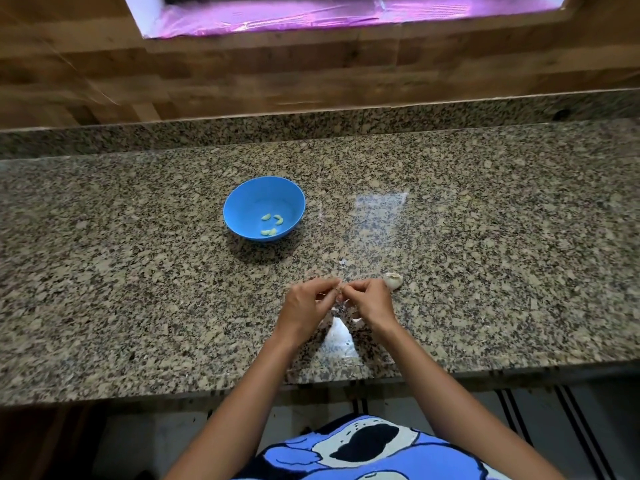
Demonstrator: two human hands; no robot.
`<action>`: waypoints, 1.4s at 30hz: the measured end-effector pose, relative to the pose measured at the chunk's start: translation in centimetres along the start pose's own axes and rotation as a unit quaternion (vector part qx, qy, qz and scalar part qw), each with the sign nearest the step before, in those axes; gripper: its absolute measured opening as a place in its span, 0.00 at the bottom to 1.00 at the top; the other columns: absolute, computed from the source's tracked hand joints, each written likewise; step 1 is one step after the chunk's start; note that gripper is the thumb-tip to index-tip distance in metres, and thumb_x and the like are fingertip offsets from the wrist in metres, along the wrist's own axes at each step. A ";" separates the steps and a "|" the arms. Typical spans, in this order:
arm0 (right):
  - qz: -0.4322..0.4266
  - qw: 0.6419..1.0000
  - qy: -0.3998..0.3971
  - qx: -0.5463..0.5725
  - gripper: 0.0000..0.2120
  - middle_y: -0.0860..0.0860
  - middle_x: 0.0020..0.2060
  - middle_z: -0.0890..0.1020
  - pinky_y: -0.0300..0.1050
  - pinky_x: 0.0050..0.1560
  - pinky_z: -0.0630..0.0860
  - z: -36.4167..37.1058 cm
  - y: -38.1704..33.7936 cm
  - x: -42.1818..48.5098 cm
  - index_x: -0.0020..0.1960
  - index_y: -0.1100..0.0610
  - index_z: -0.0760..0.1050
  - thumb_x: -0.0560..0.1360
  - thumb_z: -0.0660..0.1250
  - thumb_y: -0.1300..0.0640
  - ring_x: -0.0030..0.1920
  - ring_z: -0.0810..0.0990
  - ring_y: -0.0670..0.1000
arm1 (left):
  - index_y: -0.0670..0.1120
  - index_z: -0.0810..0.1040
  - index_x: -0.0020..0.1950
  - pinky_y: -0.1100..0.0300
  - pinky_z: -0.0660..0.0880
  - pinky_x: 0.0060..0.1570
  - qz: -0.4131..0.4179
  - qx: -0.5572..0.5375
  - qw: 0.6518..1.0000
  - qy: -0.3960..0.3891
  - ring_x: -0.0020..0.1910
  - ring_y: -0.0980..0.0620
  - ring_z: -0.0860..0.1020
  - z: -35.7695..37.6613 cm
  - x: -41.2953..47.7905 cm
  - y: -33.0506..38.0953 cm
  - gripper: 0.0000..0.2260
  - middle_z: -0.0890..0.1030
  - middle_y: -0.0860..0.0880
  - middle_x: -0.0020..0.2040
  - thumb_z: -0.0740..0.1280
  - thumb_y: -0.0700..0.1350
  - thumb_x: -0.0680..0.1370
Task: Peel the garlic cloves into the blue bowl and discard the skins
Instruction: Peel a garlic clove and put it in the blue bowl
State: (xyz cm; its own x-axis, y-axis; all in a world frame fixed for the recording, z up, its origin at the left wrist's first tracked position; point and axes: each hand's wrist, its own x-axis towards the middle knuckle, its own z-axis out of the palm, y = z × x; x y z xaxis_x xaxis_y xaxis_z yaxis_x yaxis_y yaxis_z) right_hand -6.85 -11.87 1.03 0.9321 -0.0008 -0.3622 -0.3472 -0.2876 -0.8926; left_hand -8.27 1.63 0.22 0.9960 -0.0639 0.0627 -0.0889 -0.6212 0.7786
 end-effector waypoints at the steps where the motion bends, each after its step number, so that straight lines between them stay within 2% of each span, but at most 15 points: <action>1: -0.005 1.000 0.001 -0.021 0.10 0.55 0.33 0.83 0.46 0.34 0.75 0.0 0.1 0.1 0.36 0.59 0.81 0.74 0.67 0.59 0.33 0.78 0.54 | 0.45 0.78 0.61 0.74 0.74 0.50 -0.003 -0.002 1.000 -0.004 0.52 0.58 0.80 0.0 0.1 0.0 0.13 0.81 0.49 0.57 0.69 0.44 0.76; 4: -0.025 0.996 0.000 -0.084 0.08 0.50 0.32 0.83 0.52 0.42 0.80 -0.1 0.3 0.3 0.35 0.51 0.80 0.73 0.69 0.54 0.37 0.83 0.56 | 0.45 0.81 0.57 0.69 0.75 0.52 -0.020 0.007 1.000 -0.003 0.52 0.58 0.79 -0.1 0.4 -0.1 0.12 0.81 0.50 0.55 0.69 0.47 0.75; 7: -0.030 0.995 -0.004 -0.096 0.08 0.49 0.31 0.82 0.48 0.35 0.78 -0.2 0.1 0.1 0.36 0.51 0.80 0.73 0.69 0.53 0.32 0.80 0.53 | 0.45 0.82 0.54 0.66 0.77 0.49 -0.024 0.011 1.000 0.005 0.47 0.57 0.78 -0.4 0.9 -0.2 0.11 0.81 0.52 0.51 0.70 0.47 0.74; 9: -0.023 0.998 -0.003 -0.065 0.10 0.49 0.30 0.82 0.44 0.34 0.74 -0.2 -0.1 0.0 0.34 0.54 0.80 0.74 0.68 0.55 0.29 0.76 0.48 | 0.46 0.81 0.56 0.70 0.76 0.48 -0.030 -0.034 0.999 -0.005 0.47 0.59 0.79 -0.5 1.2 -0.2 0.10 0.82 0.53 0.50 0.70 0.43 0.75; 11: -0.020 0.999 0.000 -0.045 0.10 0.51 0.32 0.83 0.45 0.37 0.76 -0.2 -0.3 0.0 0.34 0.56 0.80 0.74 0.67 0.57 0.31 0.78 0.48 | 0.46 0.82 0.55 0.66 0.78 0.49 -0.079 -0.133 0.988 -0.018 0.47 0.56 0.82 -0.6 1.5 -0.2 0.10 0.83 0.51 0.49 0.69 0.38 0.75; 13: -0.022 1.000 -0.002 -0.019 0.09 0.53 0.34 0.84 0.44 0.35 0.75 -0.2 -0.6 -0.1 0.36 0.56 0.81 0.74 0.67 0.58 0.32 0.78 0.49 | 0.44 0.83 0.51 0.57 0.80 0.48 -0.143 -0.250 0.958 -0.012 0.46 0.47 0.83 -0.7 1.7 0.0 0.09 0.84 0.46 0.46 0.69 0.35 0.74; 15: -0.028 1.000 -0.007 0.013 0.09 0.55 0.35 0.84 0.43 0.33 0.73 -0.2 -0.8 -0.2 0.38 0.56 0.82 0.75 0.67 0.59 0.33 0.77 0.49 | 0.41 0.82 0.49 0.56 0.81 0.45 -0.196 -0.351 0.915 0.009 0.43 0.42 0.83 -0.8 1.6 0.4 0.08 0.84 0.41 0.44 0.69 0.32 0.73; 20: -0.020 0.999 0.007 0.041 0.11 0.54 0.33 0.82 0.42 0.29 0.72 -0.3 -0.3 0.1 0.35 0.53 0.80 0.75 0.66 0.60 0.32 0.77 0.50 | 0.36 0.81 0.48 0.60 0.81 0.40 -0.285 -0.535 0.794 0.050 0.37 0.48 0.83 -1.1 1.2 0.8 0.06 0.84 0.39 0.41 0.68 0.31 0.72; 21: -0.014 0.999 0.018 0.035 0.12 0.52 0.32 0.81 0.41 0.28 0.71 -0.3 0.0 0.2 0.34 0.54 0.78 0.75 0.65 0.60 0.30 0.77 0.49 | 0.37 0.81 0.47 0.60 0.81 0.40 -0.294 -0.549 0.781 0.059 0.37 0.48 0.83 -1.1 1.2 0.6 0.06 0.84 0.40 0.40 0.68 0.31 0.72; 24: -0.001 0.999 0.041 0.004 0.16 0.49 0.29 0.79 0.38 0.27 0.67 -0.3 0.7 0.3 0.32 0.56 0.73 0.78 0.61 0.56 0.26 0.73 0.47 | 0.38 0.81 0.48 0.60 0.81 0.40 -0.289 -0.523 0.800 0.049 0.38 0.47 0.83 -1.3 1.1 0.2 0.07 0.84 0.40 0.42 0.68 0.32 0.72; 27: -0.013 0.998 0.040 -0.054 0.16 0.49 0.29 0.80 0.40 0.29 0.68 0.0 1.0 0.6 0.33 0.55 0.75 0.78 0.62 0.50 0.27 0.73 0.49 | 0.37 0.81 0.50 0.61 0.81 0.40 -0.290 -0.497 0.817 0.047 0.38 0.47 0.83 -1.1 1.0 -0.1 0.07 0.83 0.39 0.43 0.68 0.32 0.72; 30: -0.037 0.990 0.027 -0.137 0.07 0.48 0.38 0.83 0.43 0.38 0.77 0.1 1.2 1.0 0.43 0.54 0.80 0.74 0.67 0.51 0.34 0.79 0.47 | 0.36 0.80 0.51 0.61 0.81 0.40 -0.288 -0.469 0.834 0.047 0.39 0.47 0.83 -0.9 1.0 -0.2 0.08 0.83 0.37 0.45 0.69 0.32 0.73; 32: -0.061 0.985 0.028 -0.161 0.07 0.44 0.44 0.82 0.46 0.44 0.80 0.2 1.2 0.9 0.51 0.50 0.80 0.74 0.69 0.53 0.41 0.81 0.45 | 0.35 0.80 0.51 0.61 0.81 0.41 -0.280 -0.446 0.849 0.047 0.39 0.47 0.83 -0.7 1.0 -0.3 0.08 0.83 0.37 0.45 0.69 0.32 0.73; 37: -0.123 0.982 0.027 -0.142 0.08 0.46 0.43 0.84 0.48 0.44 0.81 0.7 0.9 0.7 0.51 0.51 0.82 0.73 0.69 0.51 0.42 0.81 0.43 | 0.37 0.81 0.49 0.60 0.81 0.42 -0.266 -0.395 0.878 0.045 0.39 0.47 0.83 -0.5 1.0 0.0 0.06 0.83 0.38 0.43 0.69 0.32 0.73; 42: -0.122 0.986 0.027 -0.112 0.08 0.49 0.42 0.85 0.45 0.43 0.81 0.7 0.7 0.7 0.50 0.54 0.82 0.73 0.70 0.54 0.39 0.82 0.44 | 0.39 0.82 0.49 0.61 0.81 0.43 -0.226 -0.360 0.904 0.037 0.43 0.47 0.83 -0.3 1.0 0.3 0.06 0.84 0.41 0.46 0.71 0.33 0.72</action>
State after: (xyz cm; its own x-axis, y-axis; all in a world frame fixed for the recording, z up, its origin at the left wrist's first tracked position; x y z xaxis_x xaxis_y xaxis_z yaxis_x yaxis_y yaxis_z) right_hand -6.50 -11.42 -0.03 0.9912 0.0455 -0.1241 -0.0861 -0.4905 -0.8672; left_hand -7.34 1.60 0.70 0.9291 0.1386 -0.3430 0.3314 0.0999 0.9382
